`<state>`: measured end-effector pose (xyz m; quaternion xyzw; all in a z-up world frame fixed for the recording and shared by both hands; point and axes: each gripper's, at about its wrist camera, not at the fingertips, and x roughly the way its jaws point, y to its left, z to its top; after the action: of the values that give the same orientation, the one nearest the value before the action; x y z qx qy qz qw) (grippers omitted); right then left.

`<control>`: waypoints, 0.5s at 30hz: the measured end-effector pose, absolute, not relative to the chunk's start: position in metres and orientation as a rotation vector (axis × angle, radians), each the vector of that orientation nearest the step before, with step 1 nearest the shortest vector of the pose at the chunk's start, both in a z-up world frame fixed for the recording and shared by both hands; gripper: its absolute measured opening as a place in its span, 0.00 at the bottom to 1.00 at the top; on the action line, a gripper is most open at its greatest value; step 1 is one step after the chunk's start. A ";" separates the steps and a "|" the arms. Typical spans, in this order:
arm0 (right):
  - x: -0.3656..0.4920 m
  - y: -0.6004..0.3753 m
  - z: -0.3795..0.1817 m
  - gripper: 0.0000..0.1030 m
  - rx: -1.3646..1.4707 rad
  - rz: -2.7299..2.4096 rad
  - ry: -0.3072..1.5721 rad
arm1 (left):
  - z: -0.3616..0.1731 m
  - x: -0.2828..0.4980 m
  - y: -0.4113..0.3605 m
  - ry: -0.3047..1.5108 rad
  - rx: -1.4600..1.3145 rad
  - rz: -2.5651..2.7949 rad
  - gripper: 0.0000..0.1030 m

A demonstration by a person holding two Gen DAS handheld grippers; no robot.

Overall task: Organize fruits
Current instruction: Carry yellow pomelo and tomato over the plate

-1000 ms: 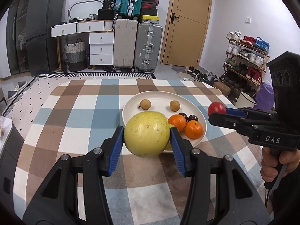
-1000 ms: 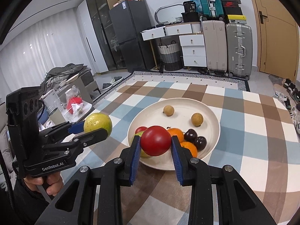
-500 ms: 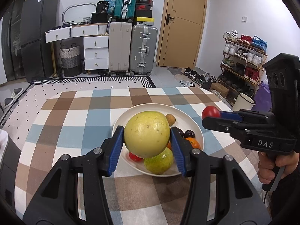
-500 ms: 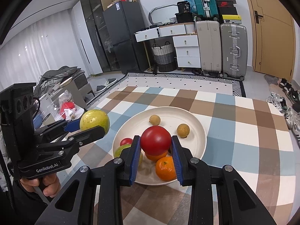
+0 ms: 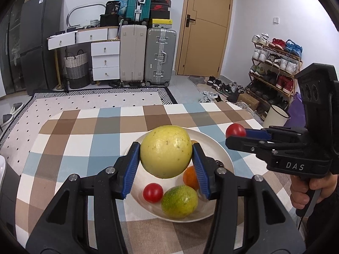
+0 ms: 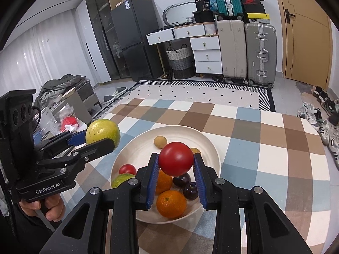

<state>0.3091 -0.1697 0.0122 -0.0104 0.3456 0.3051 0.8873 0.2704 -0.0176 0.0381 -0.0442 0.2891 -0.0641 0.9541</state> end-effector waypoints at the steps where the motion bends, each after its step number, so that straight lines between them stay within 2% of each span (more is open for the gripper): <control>1: 0.312 -0.169 0.011 0.32 -0.020 0.632 0.719 | 0.037 0.275 -0.018 0.591 -0.093 -0.137 0.45; 15: 0.336 -0.169 -0.020 0.32 -0.026 0.593 0.779 | 0.009 0.308 -0.022 0.642 -0.081 -0.156 0.45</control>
<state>0.3356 -0.1695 -0.0198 -0.0123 0.3742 0.2847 0.8825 0.3079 -0.0224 0.0086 -0.0399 0.3152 -0.0763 0.9451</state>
